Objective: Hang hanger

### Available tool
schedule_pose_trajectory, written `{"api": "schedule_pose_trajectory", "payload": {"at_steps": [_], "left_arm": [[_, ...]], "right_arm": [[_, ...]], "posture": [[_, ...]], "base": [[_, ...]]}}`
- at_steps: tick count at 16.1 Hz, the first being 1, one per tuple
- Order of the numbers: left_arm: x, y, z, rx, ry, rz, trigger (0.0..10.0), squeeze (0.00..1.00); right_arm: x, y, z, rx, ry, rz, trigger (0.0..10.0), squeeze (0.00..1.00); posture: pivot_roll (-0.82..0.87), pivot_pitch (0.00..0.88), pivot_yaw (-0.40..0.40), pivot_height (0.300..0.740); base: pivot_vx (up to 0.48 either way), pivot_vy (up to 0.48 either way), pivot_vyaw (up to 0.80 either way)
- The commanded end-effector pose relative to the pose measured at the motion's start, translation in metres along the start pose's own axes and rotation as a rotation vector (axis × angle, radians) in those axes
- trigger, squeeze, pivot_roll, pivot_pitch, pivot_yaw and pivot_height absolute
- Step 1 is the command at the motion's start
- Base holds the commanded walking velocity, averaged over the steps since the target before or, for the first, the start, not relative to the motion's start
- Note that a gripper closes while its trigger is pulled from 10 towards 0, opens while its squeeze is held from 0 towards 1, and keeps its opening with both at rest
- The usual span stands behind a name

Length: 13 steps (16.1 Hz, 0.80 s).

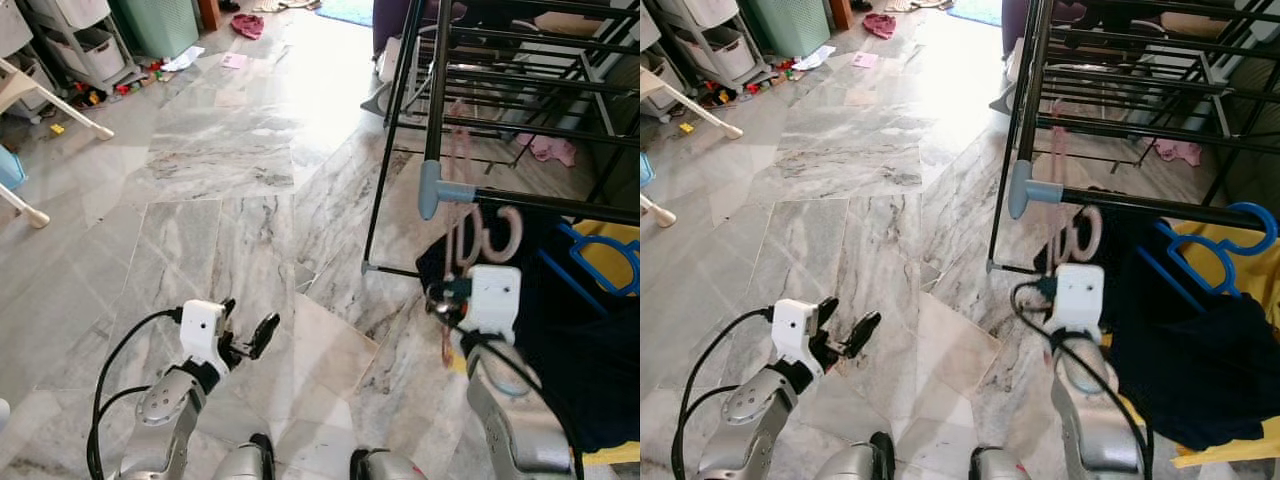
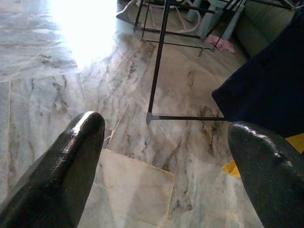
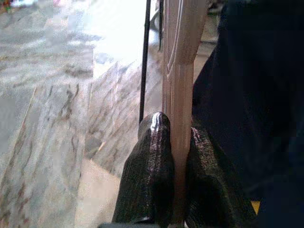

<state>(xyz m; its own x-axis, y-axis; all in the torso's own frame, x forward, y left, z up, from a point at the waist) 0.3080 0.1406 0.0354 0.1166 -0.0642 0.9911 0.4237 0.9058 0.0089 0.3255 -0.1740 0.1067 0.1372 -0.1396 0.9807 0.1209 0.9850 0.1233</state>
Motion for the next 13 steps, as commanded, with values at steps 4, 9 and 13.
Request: {"api": "schedule_pose_trajectory", "payload": {"at_steps": [4,9,13], "left_arm": [[-0.008,0.002,0.001,-0.006,0.02,-0.004,10.0,0.0],[-0.009,0.003,-0.001,-0.002,0.014,-0.014,10.0,0.0],[-0.012,0.001,-0.001,-0.009,0.022,-0.02,10.0,0.0]], "right_arm": [[0.016,-0.008,-0.015,-0.029,-0.005,-0.016,10.0,0.0],[0.02,0.001,-0.036,0.0,0.06,-0.04,10.0,0.0],[0.007,0.012,-0.043,0.014,0.159,-0.057,10.0,0.0]], "posture": [[-0.07,0.209,0.039,0.74],[-0.06,0.201,0.032,0.74],[-0.05,0.199,0.031,0.74]], "base": [[0.0,0.0,0.0],[0.0,0.0,0.0],[0.0,0.0,0.0]]}}
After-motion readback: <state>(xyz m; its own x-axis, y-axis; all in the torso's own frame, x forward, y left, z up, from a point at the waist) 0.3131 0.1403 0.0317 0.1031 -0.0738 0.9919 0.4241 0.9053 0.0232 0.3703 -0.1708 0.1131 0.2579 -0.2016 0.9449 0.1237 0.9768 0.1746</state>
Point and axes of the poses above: a point about 5 cm out from each wrist's last joint towards the gripper, its own z axis pointing back from the gripper into the wrist, its own x axis along the axis of the wrist's last joint, y = z × x, the point moved 5 cm from there along -z, pointing out of the wrist towards the gripper, and after that the axes turned 9 degrees about -z, right-handed, at the moved point
